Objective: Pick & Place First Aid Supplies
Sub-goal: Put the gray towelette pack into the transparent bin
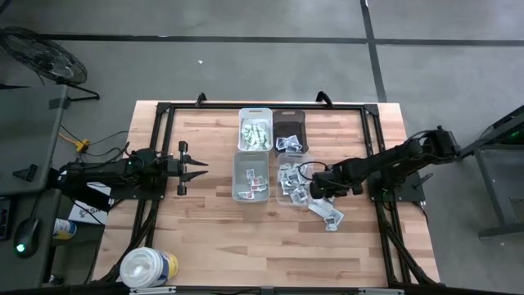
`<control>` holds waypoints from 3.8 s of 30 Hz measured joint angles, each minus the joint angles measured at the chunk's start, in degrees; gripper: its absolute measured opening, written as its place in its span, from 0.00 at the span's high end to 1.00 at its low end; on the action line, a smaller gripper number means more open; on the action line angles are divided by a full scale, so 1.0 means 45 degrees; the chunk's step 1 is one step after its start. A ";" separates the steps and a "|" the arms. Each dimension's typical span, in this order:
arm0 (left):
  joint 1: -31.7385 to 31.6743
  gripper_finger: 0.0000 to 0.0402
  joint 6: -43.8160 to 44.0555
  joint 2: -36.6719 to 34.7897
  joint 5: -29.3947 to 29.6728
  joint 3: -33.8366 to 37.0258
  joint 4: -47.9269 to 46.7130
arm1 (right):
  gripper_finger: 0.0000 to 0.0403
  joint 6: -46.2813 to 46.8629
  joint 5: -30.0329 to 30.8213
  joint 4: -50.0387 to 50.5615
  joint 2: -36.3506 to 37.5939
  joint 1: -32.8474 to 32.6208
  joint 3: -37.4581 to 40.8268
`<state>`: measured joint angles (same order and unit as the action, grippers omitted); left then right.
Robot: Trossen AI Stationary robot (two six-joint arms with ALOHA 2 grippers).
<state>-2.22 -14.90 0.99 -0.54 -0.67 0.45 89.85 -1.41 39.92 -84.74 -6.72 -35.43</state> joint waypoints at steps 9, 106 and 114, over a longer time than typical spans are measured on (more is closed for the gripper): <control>-0.0005 0.76 0.0000 -0.0005 0.0005 0.0000 0.0000 | 0.98 -0.0107 -0.0096 0.0562 0.1905 -0.0091 -0.0006; -0.0005 0.76 -0.0005 -0.0004 0.0005 0.0000 0.0001 | 0.59 -0.5519 0.0743 0.1079 0.0173 -0.0113 -0.5117; -0.0004 0.76 -0.0003 -0.0005 0.0005 0.0000 0.0003 | 0.59 -0.0632 0.0207 0.3899 0.1189 -0.2167 -0.5119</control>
<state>-2.24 -14.91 0.97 -0.51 -0.67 0.46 87.01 -0.48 57.46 -79.39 -16.47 -58.46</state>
